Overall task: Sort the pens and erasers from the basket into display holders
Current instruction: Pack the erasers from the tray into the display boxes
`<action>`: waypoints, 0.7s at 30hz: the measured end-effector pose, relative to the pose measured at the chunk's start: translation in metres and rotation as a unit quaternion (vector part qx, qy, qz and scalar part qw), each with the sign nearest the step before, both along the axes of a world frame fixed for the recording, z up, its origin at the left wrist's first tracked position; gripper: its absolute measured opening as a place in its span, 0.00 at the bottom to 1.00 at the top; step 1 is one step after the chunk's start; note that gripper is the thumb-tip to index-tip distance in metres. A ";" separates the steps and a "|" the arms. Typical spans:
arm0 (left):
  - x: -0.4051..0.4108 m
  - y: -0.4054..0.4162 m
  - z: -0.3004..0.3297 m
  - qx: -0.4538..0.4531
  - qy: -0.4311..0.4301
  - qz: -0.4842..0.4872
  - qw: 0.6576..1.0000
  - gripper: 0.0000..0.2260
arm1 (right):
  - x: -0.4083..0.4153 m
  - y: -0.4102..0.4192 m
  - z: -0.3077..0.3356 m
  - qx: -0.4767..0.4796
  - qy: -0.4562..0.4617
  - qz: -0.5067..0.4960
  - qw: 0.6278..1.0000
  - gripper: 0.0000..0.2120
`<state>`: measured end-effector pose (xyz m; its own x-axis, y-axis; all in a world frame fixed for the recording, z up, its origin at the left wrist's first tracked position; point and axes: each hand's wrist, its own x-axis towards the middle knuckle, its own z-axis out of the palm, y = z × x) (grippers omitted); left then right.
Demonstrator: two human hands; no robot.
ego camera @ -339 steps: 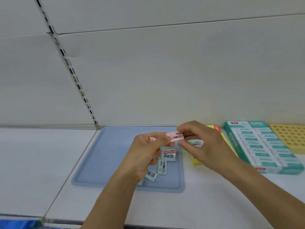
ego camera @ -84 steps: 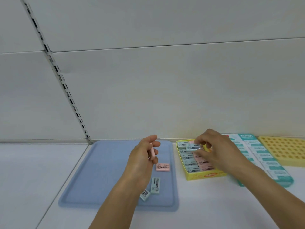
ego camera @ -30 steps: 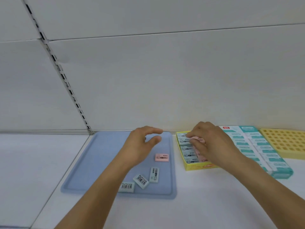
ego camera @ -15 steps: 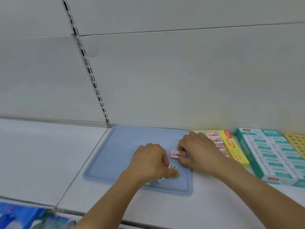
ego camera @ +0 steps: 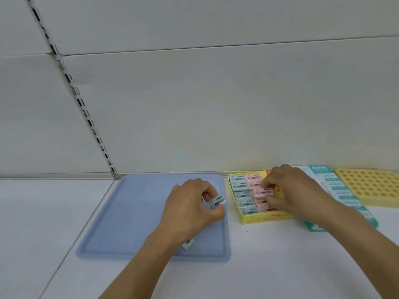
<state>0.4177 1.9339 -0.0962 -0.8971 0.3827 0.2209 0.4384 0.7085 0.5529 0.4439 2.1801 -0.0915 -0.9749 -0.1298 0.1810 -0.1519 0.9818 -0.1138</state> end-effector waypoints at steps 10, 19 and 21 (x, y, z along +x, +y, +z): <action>0.002 0.008 0.002 0.031 0.005 -0.014 0.999 0.08 | -0.001 -0.002 -0.004 0.021 -0.006 -0.002 1.000 0.12; -0.017 0.065 0.006 -0.076 0.057 -0.082 0.992 0.11 | 0.002 -0.002 0.001 -0.020 -0.007 -0.027 0.999 0.10; -0.023 0.070 0.003 -0.153 0.093 -0.089 0.980 0.13 | 0.001 0.000 0.002 -0.028 -0.008 -0.027 0.999 0.10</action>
<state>0.3949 2.0038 -0.0933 -0.7649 0.6038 0.2242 0.6435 0.7311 0.2265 0.4447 2.1797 -0.0895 -0.9831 -0.0678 0.1699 -0.0970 0.9806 -0.1702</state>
